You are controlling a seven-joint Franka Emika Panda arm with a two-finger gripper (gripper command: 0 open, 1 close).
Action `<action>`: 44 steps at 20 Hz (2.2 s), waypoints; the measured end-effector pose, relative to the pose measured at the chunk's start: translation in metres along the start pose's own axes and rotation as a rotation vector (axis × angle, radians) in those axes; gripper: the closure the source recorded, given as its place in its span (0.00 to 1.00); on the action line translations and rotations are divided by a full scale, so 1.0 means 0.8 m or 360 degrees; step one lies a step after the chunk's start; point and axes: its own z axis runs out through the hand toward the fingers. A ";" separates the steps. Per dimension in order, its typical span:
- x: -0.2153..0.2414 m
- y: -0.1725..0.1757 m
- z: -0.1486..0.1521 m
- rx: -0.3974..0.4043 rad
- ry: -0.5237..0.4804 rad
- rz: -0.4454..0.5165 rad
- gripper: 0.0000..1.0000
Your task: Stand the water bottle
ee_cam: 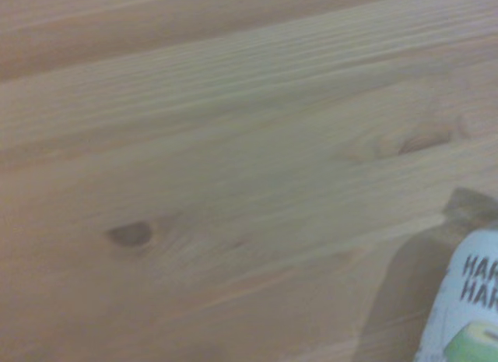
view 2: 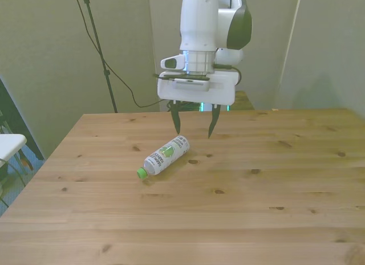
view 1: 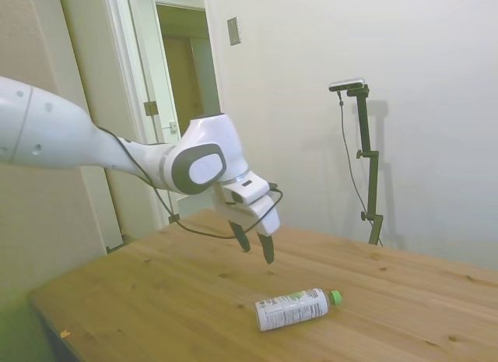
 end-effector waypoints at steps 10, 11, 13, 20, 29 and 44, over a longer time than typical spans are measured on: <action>0.086 -0.014 0.057 0.0003 0.0030 0.0276 0.00; 0.093 -0.011 0.062 -0.0005 0.0035 0.0296 0.00; 0.104 -0.005 0.069 -0.0021 0.0043 0.0328 0.00; 0.124 0.021 0.100 -0.0084 0.0025 0.0395 0.00; 0.139 0.031 0.157 -0.0141 0.0001 0.0439 1.00; 0.141 0.032 0.165 -0.0124 -0.0032 0.0449 1.00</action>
